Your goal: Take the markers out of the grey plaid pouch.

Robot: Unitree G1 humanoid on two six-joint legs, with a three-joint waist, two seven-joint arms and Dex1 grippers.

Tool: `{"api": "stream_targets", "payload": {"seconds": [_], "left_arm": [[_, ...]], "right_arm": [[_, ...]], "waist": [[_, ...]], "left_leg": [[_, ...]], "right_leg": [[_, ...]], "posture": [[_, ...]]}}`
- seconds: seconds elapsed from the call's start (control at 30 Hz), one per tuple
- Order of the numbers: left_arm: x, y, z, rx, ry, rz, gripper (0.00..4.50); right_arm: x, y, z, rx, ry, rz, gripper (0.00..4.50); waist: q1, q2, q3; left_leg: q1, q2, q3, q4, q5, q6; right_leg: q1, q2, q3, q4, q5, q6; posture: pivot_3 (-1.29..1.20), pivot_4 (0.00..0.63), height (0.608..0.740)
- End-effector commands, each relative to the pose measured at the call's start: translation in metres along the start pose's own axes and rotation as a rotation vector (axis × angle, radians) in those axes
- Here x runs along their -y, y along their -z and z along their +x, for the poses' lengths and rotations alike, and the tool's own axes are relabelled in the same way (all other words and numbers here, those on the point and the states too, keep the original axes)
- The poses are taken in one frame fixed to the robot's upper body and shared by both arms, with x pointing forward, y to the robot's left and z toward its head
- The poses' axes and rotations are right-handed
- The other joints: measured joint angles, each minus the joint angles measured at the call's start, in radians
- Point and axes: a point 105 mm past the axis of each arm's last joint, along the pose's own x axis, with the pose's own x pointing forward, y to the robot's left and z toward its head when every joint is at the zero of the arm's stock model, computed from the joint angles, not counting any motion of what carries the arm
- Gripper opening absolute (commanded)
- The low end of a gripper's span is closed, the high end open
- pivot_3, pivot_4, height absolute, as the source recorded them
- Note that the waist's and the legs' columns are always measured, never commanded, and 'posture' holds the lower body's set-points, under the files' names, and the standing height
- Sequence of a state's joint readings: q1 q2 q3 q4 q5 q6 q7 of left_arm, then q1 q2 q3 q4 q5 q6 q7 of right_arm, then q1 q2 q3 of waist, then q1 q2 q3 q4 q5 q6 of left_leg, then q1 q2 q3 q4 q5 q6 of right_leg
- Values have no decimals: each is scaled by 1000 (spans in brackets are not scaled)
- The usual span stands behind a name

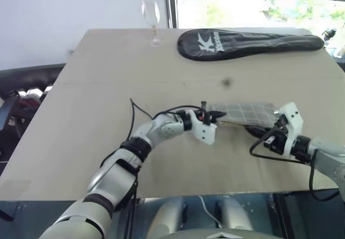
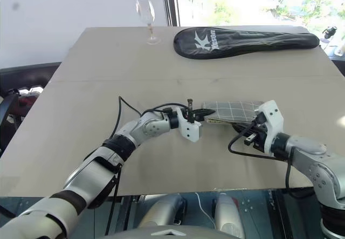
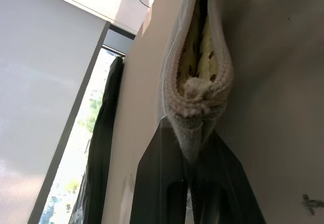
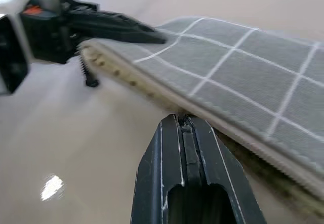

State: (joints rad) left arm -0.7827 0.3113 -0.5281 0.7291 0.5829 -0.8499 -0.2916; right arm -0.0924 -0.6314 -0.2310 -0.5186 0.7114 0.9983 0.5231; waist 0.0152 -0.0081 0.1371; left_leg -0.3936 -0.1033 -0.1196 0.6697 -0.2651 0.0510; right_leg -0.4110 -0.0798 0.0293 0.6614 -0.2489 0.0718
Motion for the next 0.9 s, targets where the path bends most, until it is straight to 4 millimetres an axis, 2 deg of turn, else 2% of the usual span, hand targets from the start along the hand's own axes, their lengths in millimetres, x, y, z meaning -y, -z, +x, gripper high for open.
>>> {"api": "stream_targets", "payload": {"seconds": [0.03,0.13,0.27,0.3,0.33,0.6,0.77,0.9], "left_arm": [[-5,-5,3,20,-18,-9,0],[-8,-8,4,33,-21,-8,0],[-18,-17,9,75,-42,-36,0],[-21,-19,10,83,-49,-48,0],[-24,-21,11,90,-53,-58,0],[-36,-37,15,140,-66,-186,0],[-35,-45,16,165,-40,-334,0],[-35,-52,17,189,-16,-456,0]], "right_arm": [[9,-15,3,75,49,-39,38],[10,-16,7,81,48,-85,38],[12,1,15,-58,34,-275,38],[14,-1,16,-55,45,-306,651],[15,-4,18,-52,50,-329,849],[17,-19,21,-125,57,-559,4479],[15,-23,22,-192,23,-673,4479],[25,-25,29,-229,28,-715,4479]], "waist": [[0,0,0],[0,0,0],[-1,0,0],[-1,0,0],[-2,0,0],[-4,0,0],[-3,0,0],[-3,0,0]], "left_leg": [[0,0,0,0,0,0],[0,0,0,0,0,0],[-2,0,0,0,0,0],[-2,0,0,0,0,0],[-2,0,0,0,0,0],[-2,0,0,0,0,0],[-3,0,0,0,0,0],[-3,1,0,0,0,0]], "right_leg": [[0,0,0,0,0,0],[0,0,0,0,0,0],[-2,0,0,0,0,0],[-2,0,0,0,0,0],[-3,0,0,0,0,0],[-3,0,0,0,0,0],[-3,0,0,-1,0,0],[-3,0,0,-1,0,0]], "posture": [[0,150,740],[0,150,740],[0,150,740],[0,150,740],[0,150,740],[0,150,740],[0,150,740],[0,150,740]]}}
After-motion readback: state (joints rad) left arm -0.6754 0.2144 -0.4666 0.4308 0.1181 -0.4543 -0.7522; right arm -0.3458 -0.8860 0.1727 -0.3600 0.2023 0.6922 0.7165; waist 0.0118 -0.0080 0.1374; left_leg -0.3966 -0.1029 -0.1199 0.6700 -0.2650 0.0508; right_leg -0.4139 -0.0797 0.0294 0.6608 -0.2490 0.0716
